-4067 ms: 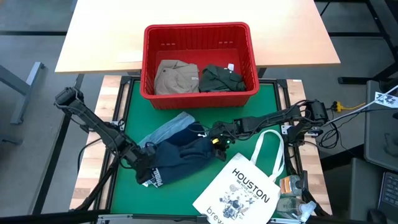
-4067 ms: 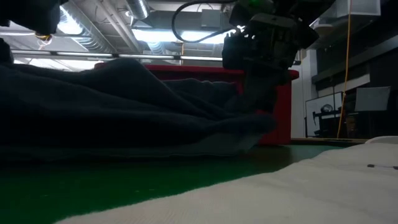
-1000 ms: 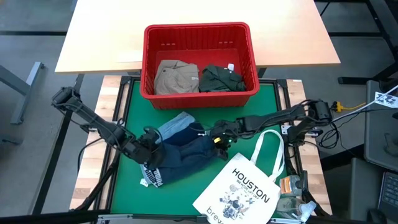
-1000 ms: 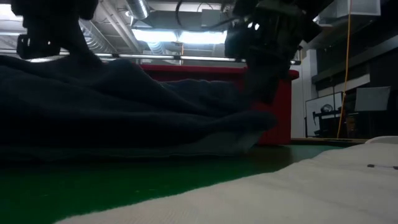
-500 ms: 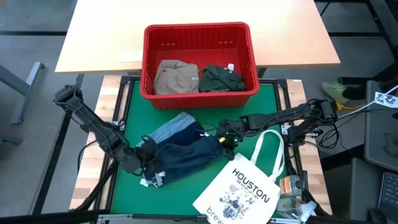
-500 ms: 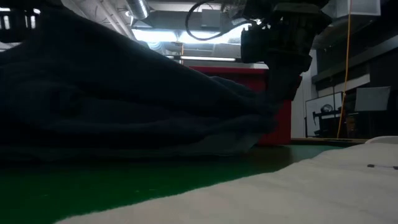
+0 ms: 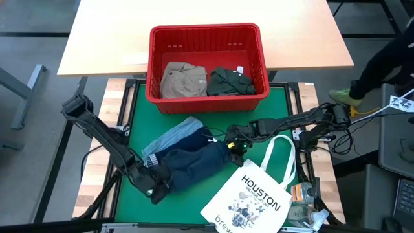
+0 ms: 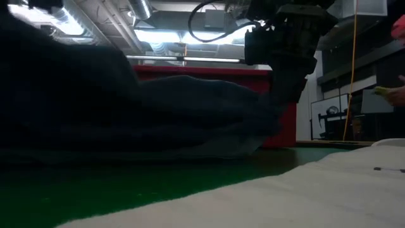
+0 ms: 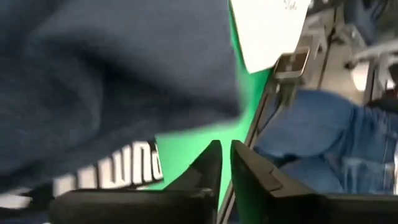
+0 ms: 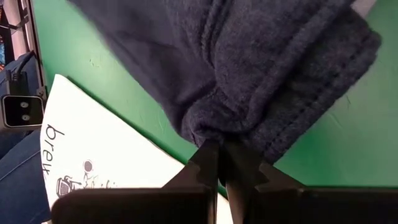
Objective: Fold Laundry from Bin
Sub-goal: Fold the gray shorts
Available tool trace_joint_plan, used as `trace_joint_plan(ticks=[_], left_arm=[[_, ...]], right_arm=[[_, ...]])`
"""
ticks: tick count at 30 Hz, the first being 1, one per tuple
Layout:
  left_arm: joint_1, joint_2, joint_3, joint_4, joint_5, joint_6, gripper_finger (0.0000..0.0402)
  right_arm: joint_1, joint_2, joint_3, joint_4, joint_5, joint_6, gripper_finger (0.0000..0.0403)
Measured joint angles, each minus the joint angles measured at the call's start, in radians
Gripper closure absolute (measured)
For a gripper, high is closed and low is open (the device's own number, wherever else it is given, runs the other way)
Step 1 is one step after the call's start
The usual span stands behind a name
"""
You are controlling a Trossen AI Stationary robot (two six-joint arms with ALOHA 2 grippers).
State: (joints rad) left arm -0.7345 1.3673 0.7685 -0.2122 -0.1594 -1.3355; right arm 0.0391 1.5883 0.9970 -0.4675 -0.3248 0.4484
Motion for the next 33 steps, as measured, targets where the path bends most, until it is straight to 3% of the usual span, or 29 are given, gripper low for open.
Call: trace_joint_plan(ticks=[5, 11, 24, 28, 33], left_arm=[[0.0, 0.05, 0.0, 0.057, 0.072, -0.007, 0.033], [0.0, 0.052, 0.0, 0.076, 0.071, -0.053, 0.03], [0.004, 0.052, 0.0, 0.198, -0.22, 0.022, 0.032], [0.018, 0.052, 0.0, 0.198, -0.278, 0.038, 0.0303], [0.062, 0.052, 0.0, 0.198, -0.271, 0.096, 0.0256]], right_arm=[[0.0, 0.0, 0.0, 0.001, 0.0, 0.0, 0.0386], [0.0, 0.0, 0.0, 0.001, 0.0, 0.0, 0.0386], [0.0, 0.0, 0.0, 0.002, 0.0, -0.008, 0.0386], [0.0, 0.0, 0.0, 0.001, 0.0, -0.009, 0.0374], [0.0, 0.0, 0.0, -0.007, 0.0, -0.011, 0.0319]])
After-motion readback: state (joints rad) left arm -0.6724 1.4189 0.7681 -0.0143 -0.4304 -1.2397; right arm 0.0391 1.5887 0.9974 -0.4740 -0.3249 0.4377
